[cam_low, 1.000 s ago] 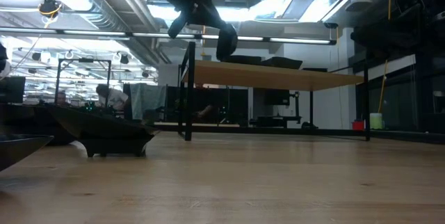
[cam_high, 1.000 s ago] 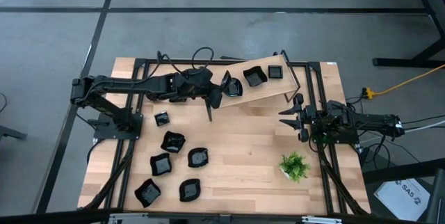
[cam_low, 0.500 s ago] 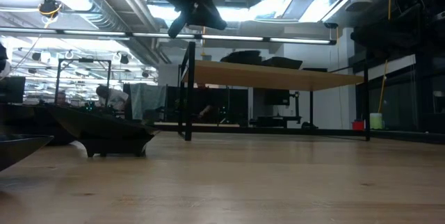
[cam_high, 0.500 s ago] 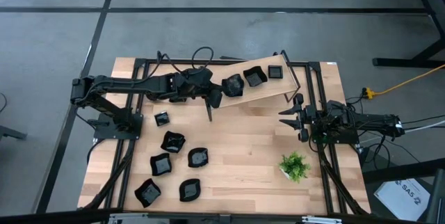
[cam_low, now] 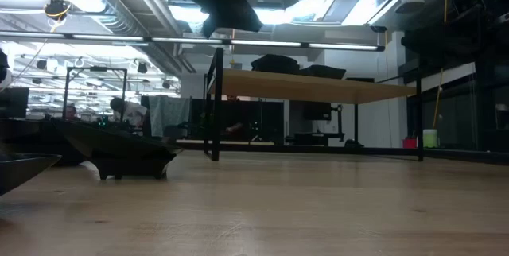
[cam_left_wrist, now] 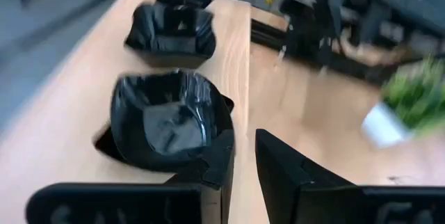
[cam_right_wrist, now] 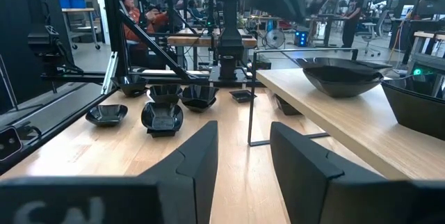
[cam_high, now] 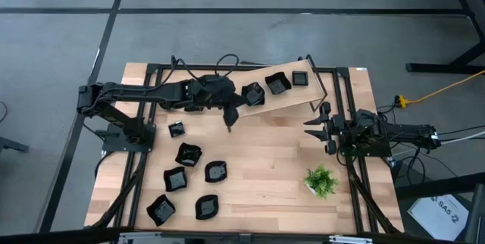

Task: Pick & Place Mini shaped plates
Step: Stack the leaf-shaped plate on top of the leaf-shaped plate on the shelf

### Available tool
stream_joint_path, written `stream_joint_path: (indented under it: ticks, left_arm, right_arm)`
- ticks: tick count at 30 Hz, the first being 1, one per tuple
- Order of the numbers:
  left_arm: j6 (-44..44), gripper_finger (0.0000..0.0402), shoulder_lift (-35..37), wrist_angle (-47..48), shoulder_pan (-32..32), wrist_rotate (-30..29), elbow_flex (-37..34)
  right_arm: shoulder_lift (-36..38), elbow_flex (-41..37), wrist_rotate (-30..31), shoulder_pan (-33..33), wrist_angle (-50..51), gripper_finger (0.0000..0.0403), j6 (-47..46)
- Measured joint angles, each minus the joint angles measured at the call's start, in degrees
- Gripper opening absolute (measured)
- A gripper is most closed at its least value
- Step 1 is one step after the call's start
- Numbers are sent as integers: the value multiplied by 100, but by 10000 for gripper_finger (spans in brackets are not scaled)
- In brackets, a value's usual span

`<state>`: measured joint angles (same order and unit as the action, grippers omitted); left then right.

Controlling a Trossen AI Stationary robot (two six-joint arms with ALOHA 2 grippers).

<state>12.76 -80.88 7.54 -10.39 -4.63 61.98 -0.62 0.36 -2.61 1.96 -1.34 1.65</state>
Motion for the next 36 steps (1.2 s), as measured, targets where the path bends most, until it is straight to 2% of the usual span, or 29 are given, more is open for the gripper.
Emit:
stream_joint_path:
  ticks: [7, 9, 11, 18, 22, 29, 32, 36]
  left_arm:
    - [-3790, 55, 0, 333, 33, -51, 3]
    - [-4565, 58, 0, 601, 25, -111, 4]
    - [-4985, 60, 0, 783, 4, -247, 4]
    - [-5607, 71, -2, 566, 128, -1184, 29]
    - [-5703, 71, -195, 949, 328, -1659, 421]
    - [-5648, 59, -899, 2766, 411, -1472, 2041]
    - [-5807, 57, -1156, 3285, 431, -1434, 2406]
    - [-6179, 56, -1463, 3619, 431, -1391, 2492]
  right_arm:
    - [0, 0, 2, 0, 1, 132, 7]
    - [0, 0, 2, 0, 2, 132, 0]
    - [0, 0, 0, 0, 2, 132, 8]
    - [0, 0, 1, 0, 1, 132, 7]
    - [0, 0, 1, 1, 2, 132, 9]
    - [1, 0, 0, 2, 0, 132, 7]
    - [0, 0, 0, 2, 0, 132, 6]
    - [0, -1, 0, 2, 0, 132, 9]
